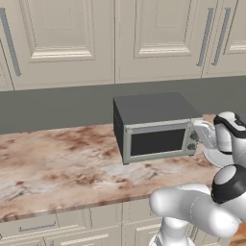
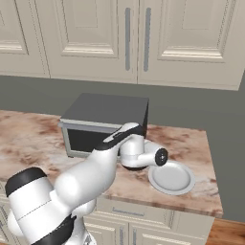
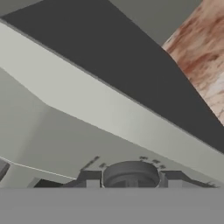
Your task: Pull the toaster oven rack outwards. Pick up the baguette from the plate and place it on the toaster oven rack. Close the toaster oven door fully and set the temperature to the lowest setting.
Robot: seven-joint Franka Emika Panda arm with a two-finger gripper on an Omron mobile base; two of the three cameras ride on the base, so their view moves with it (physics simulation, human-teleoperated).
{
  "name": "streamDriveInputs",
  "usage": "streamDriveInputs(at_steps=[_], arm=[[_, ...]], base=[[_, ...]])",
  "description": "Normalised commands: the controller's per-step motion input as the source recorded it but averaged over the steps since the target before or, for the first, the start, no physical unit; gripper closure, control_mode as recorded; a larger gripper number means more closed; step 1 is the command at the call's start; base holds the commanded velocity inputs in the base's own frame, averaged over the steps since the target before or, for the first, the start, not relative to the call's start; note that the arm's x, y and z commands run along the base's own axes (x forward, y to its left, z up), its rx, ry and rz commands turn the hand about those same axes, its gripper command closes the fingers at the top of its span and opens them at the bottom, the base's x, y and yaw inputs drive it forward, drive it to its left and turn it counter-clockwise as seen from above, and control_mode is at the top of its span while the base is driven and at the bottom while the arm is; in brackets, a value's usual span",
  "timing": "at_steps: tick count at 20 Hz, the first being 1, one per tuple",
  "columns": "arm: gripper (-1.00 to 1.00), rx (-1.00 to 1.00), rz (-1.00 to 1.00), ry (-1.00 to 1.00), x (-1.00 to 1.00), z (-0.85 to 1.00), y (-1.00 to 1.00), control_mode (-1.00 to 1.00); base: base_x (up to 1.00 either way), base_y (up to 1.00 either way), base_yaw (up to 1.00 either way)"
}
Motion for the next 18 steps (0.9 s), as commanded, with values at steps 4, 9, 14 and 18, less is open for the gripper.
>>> streamDriveInputs(at_steps=[4,9,14,18], arm=[[1.00,-0.18,0.00,0.00,0.00,0.10,0.00,-1.00],[1.00,-0.17,0.00,0.00,0.00,0.12,0.00,-1.00],[1.00,-0.17,0.00,0.00,0.00,0.09,0.03,-1.00],[1.00,-0.28,0.00,-0.19,-0.25,0.19,0.28,-1.00]], base=[[0.00,0.00,0.00],[0.00,0.00,0.00],[0.00,0.00,0.00],[0.00,0.00,0.00]])
